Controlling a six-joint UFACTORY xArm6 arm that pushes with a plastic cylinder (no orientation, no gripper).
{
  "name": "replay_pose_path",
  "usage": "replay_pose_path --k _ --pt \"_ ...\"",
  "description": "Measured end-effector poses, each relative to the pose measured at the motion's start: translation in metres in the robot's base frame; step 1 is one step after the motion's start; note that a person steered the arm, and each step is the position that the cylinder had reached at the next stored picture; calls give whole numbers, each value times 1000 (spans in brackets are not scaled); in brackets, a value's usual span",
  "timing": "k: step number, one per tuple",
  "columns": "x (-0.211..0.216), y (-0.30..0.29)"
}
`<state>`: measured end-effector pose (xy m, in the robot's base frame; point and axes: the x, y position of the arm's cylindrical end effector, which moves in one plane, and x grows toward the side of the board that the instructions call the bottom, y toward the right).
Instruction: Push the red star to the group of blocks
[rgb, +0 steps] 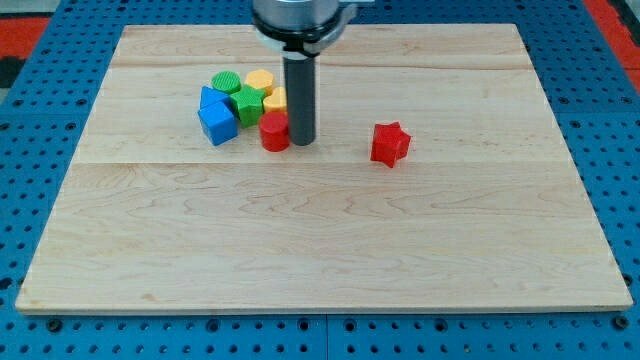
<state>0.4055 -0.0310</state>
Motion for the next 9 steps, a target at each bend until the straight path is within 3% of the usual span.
replay_pose_path --k 2,7,9 --pt "48 129" --pt "19 141" --pt "53 179"
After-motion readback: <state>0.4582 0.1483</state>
